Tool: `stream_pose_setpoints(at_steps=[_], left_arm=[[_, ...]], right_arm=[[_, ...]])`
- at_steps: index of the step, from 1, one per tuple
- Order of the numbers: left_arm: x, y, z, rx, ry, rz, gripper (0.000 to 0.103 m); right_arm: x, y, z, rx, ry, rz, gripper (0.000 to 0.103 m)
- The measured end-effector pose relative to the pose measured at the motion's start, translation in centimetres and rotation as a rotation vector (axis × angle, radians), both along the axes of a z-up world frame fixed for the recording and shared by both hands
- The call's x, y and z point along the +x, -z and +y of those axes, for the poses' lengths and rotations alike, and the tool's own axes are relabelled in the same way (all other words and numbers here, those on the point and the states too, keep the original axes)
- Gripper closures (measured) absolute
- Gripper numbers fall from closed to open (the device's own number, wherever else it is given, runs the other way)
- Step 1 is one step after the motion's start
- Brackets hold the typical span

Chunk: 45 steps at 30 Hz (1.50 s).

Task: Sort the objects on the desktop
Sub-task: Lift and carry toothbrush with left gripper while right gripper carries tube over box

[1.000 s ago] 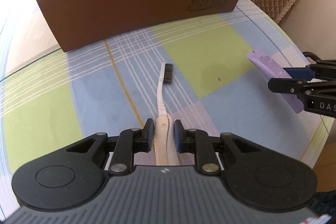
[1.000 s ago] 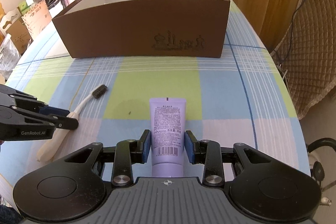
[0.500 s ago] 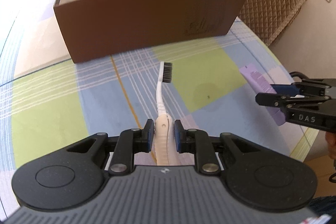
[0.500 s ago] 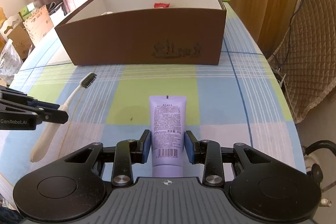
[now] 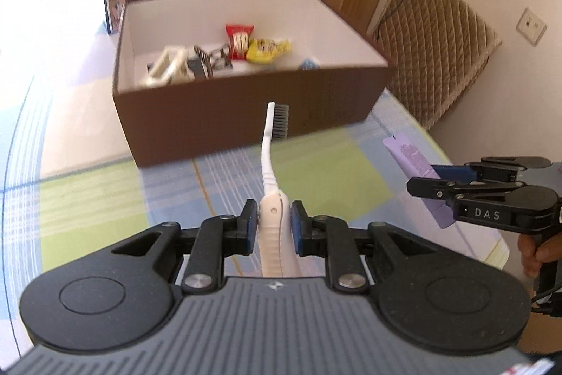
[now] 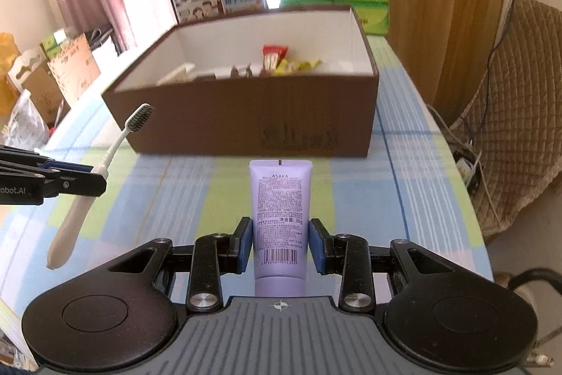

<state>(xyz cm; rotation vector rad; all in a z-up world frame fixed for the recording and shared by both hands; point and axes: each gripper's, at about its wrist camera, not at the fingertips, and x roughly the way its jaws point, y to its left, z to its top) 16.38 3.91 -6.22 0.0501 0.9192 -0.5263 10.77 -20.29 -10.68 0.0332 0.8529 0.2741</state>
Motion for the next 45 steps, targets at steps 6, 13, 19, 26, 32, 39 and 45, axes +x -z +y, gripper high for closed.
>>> stream_pose_setpoints(at_steps=[6,13,19,26,32,39,45], left_arm=[[1.7,-2.1,0.4,-0.033,-0.019,-0.041,0.087],[4.6,-3.7,0.5,-0.064,-0.029,-0.074,0.087],[8.0,-5.2,0.0,-0.088,-0.04,-0.108,0.087],[13.0,-6.3,-1.3,-0.112,-0.064,-0.135,0.087],[17.8,-5.5,-3.1,-0.103,-0.079,-0.119,0.087],[22.0,-2.8,-5.2,-0.078,-0.092,-0.059,0.087],[24.4,-0.2,-6.3,-0.063,-0.097,0.0,0.087]], right_arm=[[2.0,-1.7,0.2,0.029,-0.015,-0.035,0.072],[5.2,-3.7,0.8,0.068,-0.034,-0.071,0.072],[8.8,-5.0,1.0,0.091,-0.034,-0.105,0.072],[13.6,-6.1,1.6,0.093,-0.028,-0.134,0.072],[17.6,-5.6,2.2,0.081,-0.024,-0.116,0.072],[21.5,-3.4,2.6,0.065,-0.002,-0.059,0.072],[24.2,-1.5,2.7,0.058,0.021,-0.008,0.072]])
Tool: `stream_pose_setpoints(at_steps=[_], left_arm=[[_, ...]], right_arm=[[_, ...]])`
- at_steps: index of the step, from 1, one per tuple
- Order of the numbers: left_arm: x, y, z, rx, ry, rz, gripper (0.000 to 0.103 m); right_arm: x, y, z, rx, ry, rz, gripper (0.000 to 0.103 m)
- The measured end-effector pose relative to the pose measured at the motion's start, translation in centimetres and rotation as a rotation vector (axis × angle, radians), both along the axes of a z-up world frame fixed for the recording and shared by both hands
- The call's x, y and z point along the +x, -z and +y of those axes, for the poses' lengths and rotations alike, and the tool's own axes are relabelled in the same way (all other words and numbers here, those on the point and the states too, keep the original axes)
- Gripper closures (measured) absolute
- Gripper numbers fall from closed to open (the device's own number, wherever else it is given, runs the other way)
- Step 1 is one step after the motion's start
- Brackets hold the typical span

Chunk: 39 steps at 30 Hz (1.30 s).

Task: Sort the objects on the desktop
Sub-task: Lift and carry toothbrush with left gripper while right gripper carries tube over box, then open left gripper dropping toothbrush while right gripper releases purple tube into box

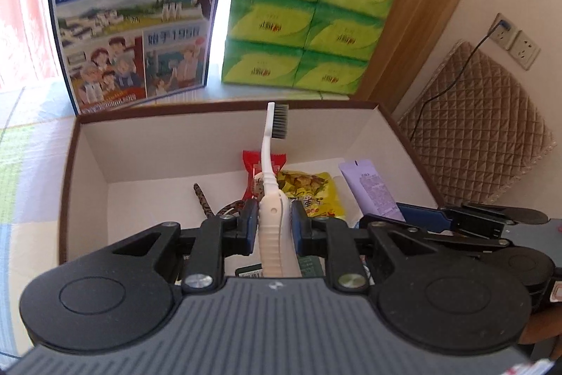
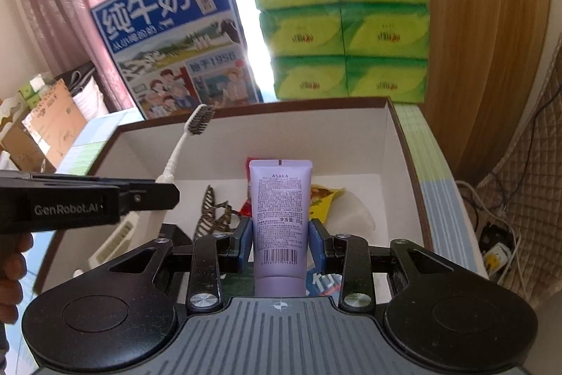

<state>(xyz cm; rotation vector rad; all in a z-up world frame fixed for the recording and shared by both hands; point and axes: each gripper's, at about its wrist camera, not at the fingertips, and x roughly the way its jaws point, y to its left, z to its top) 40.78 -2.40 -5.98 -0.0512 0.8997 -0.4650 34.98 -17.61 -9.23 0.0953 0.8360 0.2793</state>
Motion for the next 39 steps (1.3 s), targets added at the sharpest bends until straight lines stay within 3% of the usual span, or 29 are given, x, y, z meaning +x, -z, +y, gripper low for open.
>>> stream_pose_setpoints(at_steps=[11,17,32,36,39], left_arm=[[3.4,3.8,-1.0,0.027,-0.031,0.095,0.087],[4.0,4.7,-0.8,0.038,-0.04,0.107,0.084],[4.3,3.8,0.7,0.087,-0.078,0.069,0.054],[4.4,3.6,1.2,0.102,-0.089,0.059,0.04],[4.3,3.4,1.5,0.109,-0.098,0.049,0.036]], right_arm=[[2.5,1.9,0.2,0.005,0.01,0.054,0.072],[3.1,2.4,0.7,0.007,0.002,0.071,0.072],[4.3,3.4,3.0,0.001,-0.045,0.098,0.071],[4.8,3.3,4.0,-0.024,-0.053,0.07,0.071],[5.0,3.1,4.6,-0.045,-0.067,0.056,0.065]])
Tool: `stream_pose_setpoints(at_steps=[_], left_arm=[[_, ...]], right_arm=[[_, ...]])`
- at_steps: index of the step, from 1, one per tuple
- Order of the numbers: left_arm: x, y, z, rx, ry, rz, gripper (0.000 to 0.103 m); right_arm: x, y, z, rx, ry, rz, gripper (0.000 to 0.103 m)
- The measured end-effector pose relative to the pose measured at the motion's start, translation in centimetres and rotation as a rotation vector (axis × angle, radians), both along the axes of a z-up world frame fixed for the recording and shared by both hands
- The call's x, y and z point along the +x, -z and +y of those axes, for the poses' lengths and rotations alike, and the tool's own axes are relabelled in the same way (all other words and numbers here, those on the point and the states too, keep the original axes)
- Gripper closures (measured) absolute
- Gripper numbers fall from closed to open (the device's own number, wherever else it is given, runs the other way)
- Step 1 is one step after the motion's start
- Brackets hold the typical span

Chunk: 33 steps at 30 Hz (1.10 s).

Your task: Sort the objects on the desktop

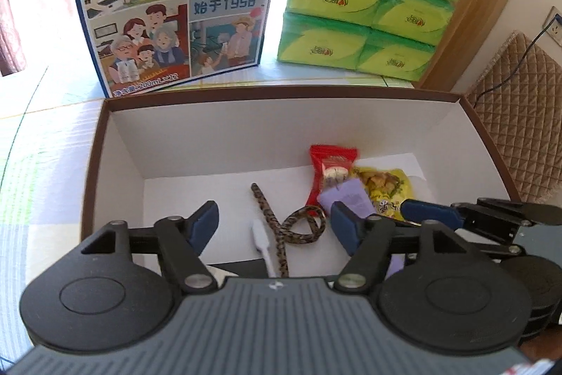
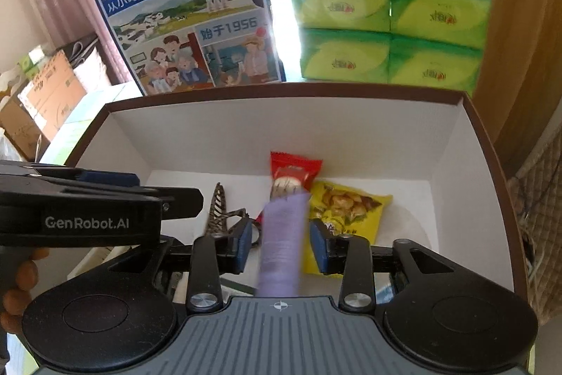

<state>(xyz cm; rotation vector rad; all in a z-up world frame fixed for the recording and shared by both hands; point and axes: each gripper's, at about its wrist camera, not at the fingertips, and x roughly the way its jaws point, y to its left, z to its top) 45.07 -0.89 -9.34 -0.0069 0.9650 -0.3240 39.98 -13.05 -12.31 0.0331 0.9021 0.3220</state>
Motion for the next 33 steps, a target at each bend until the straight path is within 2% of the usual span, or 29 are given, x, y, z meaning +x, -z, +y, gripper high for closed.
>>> stream_pose_setpoints(at_steps=[2,4,11,13,22,29,33], left_arm=[[-0.1,-0.2,0.3,0.0,-0.003,-0.006,0.033],[-0.4,-0.5,0.5,0.009,-0.002,-0.019,0.026],[-2.2,-1.8,1.5,0.027,-0.004,-0.074,0.017],[-2.9,-2.3,1.7,0.029,-0.007,-0.091,0.014],[-7.1,-4.3,2.3,0.081,0.002,-0.198,0.003],[-10.6,-6.0,3.7,0.034,-0.053,-0.222,0.001],[-13.0,-7.2,4.0,0.04,-0.075,-0.262,0.001]], right_arm=[[-0.3,-0.2,-0.1,0.0,0.001,-0.013,0.047],[-0.7,-0.5,-0.2,0.002,0.002,-0.024,0.035],[-3.3,-1.2,-0.5,-0.034,-0.041,-0.053,0.005],[-4.1,-1.3,-0.6,-0.043,-0.047,-0.061,0.002],[-7.9,-2.2,-1.8,-0.034,0.005,-0.068,0.002],[-10.8,-3.7,-3.0,-0.035,0.052,-0.106,0.002],[-12.3,-4.7,-3.6,-0.022,0.087,-0.131,0.002]])
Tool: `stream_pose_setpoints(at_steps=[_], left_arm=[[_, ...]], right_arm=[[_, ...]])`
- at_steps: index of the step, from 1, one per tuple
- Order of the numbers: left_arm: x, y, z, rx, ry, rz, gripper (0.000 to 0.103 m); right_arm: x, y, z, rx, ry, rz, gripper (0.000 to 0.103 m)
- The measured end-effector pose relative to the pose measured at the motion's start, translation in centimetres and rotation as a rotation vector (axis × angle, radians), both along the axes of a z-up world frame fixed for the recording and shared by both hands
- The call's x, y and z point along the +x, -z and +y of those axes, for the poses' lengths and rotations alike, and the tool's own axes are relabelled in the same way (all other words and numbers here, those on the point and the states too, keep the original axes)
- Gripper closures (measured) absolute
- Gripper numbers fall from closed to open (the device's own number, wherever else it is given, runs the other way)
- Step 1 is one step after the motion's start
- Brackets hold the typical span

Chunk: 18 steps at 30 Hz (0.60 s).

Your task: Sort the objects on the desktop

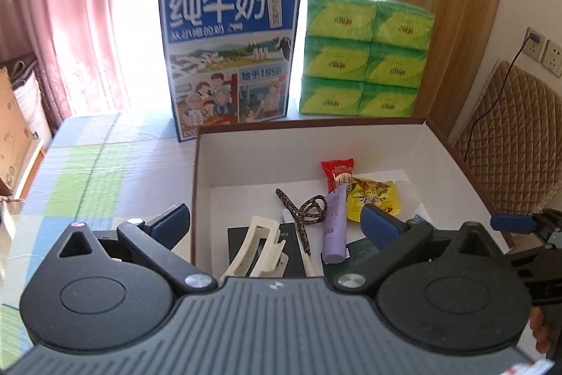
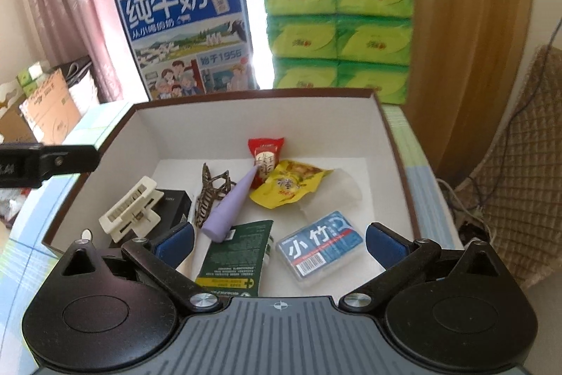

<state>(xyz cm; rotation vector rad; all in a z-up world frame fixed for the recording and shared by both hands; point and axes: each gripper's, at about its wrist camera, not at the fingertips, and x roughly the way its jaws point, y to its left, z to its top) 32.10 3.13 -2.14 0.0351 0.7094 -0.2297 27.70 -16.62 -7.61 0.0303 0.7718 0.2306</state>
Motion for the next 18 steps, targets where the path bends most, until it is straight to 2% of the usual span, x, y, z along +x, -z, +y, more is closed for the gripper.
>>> stream_pose_setpoints(at_steps=[8,13,18], left_arm=[[-4.6,-2.6,0.5,-0.004,-0.01,-0.06,0.001],[-7.5,-3.9,0.3,0.03,-0.005,-0.089,0.001],[-10.1,-4.4,0.4,0.036,-0.017,-0.089,0.001]], right_arm=[[-3.0,-2.2,-0.7,0.019,0.02,-0.041,0.002],[-5.2,-3.5,-1.1,0.043,-0.002,-0.059,0.002],[-7.7,-4.5,-1.1,0.028,-0.005,-0.082,0.002]])
